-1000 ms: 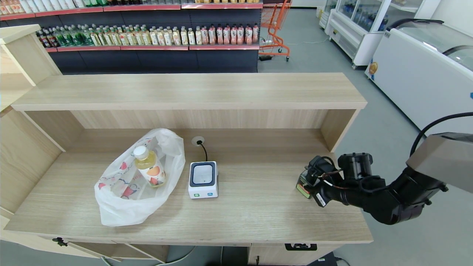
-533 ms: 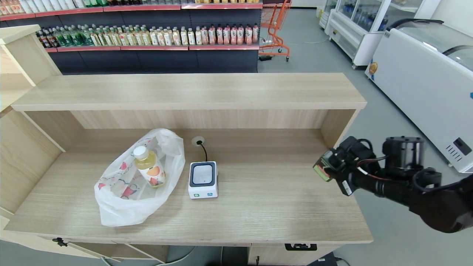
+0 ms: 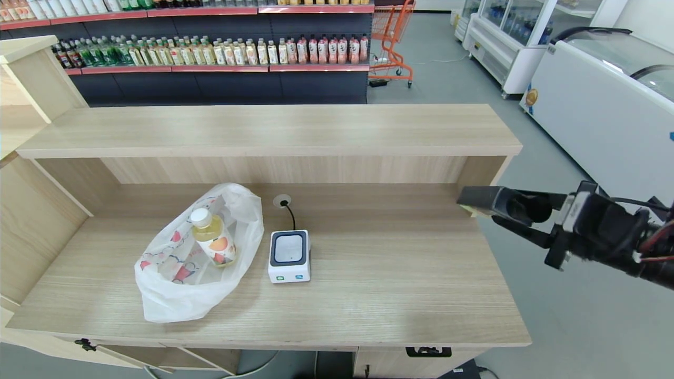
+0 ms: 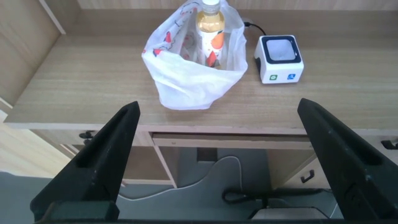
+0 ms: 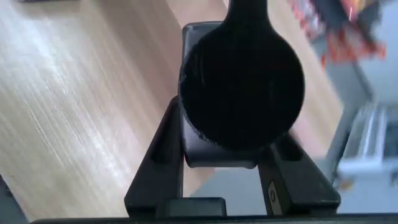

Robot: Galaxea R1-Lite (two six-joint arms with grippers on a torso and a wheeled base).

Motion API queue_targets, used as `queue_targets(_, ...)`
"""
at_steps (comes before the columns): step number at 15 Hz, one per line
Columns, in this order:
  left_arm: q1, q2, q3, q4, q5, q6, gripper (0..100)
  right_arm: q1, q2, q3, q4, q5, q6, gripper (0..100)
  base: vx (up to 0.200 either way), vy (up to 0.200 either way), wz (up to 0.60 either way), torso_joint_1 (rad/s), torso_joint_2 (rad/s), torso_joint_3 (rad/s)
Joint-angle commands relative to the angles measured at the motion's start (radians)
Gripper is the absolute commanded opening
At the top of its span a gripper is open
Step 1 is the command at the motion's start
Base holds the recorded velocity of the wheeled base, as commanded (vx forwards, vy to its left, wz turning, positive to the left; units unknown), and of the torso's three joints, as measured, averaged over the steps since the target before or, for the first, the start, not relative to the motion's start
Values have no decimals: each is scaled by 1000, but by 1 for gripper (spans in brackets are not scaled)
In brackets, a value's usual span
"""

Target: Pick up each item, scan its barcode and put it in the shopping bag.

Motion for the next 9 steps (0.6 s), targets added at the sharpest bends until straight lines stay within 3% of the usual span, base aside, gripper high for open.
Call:
queue_targets(1,0,0,0,0,0,0,100,-11,-40,7,3,139,-153,0,0,0,0,0,0,0)
queue_targets(3,0,0,0,0,0,0,100,22,-29,2,8,379,-554,0,0,0,0,0,0,0)
queue_targets(5,0,0,0,0,0,0,100,74,-30,8,137,480,-762,0,0,0,0,0,0,0)
queue_targets(6,0,0,0,0,0,0,100,88,-41,-4,344,501,-942,0,0,0,0,0,0,0)
queue_targets(7,0,0,0,0,0,0,100,86,-44,-9,384,512,-1020,0,0,0,0,0,0,0)
queue_targets(8,0,0,0,0,0,0,100,85,-35,-18,454,560,-1189,0,0,0,0,0,0,0)
queue_targets(9,0,0,0,0,0,0,100,86,-32,-20,474,566,-1235,0,0,0,0,0,0,0)
